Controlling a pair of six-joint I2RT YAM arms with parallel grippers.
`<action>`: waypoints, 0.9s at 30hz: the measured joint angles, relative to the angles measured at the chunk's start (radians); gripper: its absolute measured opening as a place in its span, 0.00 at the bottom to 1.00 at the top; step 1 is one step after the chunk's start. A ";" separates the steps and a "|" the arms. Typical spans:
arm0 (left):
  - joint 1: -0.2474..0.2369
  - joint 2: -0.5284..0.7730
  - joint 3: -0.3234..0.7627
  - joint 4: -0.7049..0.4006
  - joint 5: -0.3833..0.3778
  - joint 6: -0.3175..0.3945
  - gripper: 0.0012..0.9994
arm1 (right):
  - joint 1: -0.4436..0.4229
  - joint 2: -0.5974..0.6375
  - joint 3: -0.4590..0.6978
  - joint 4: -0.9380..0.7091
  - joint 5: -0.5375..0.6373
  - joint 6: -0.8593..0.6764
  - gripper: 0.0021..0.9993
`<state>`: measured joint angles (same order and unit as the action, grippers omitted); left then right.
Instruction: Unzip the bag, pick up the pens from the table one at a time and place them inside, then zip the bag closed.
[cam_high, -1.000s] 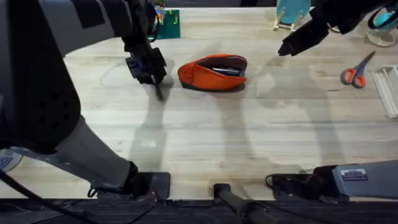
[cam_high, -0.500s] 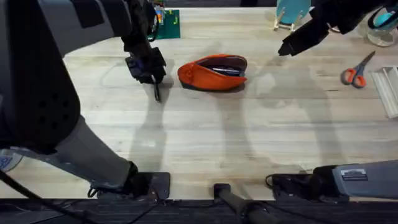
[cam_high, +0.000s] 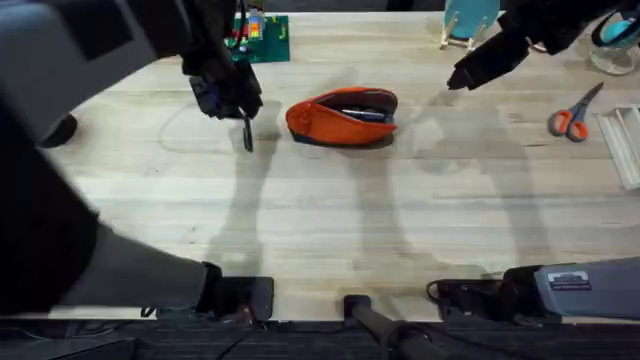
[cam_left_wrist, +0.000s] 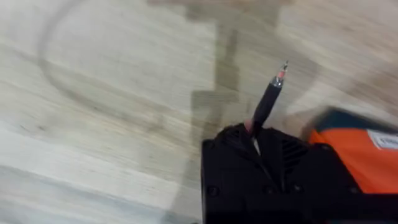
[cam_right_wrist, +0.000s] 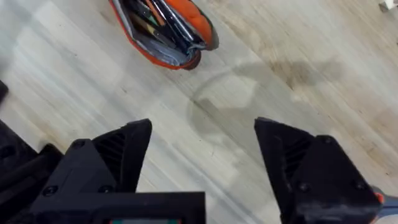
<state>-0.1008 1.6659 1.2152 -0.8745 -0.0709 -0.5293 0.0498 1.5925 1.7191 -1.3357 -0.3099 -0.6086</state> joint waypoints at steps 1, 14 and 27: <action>-0.004 -0.025 0.000 0.000 -0.001 0.025 0.04 | 0.000 0.000 0.000 0.000 0.000 0.000 1.00; -0.092 -0.152 0.144 -0.261 -0.003 0.417 0.04 | 0.000 0.000 0.000 0.000 0.000 0.000 1.00; -0.174 -0.152 0.382 -0.419 -0.004 0.800 0.04 | 0.000 0.000 0.000 0.000 0.000 0.000 1.00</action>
<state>-0.2747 1.5139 1.5975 -1.2930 -0.0753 0.2706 0.0498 1.5925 1.7191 -1.3357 -0.3099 -0.6086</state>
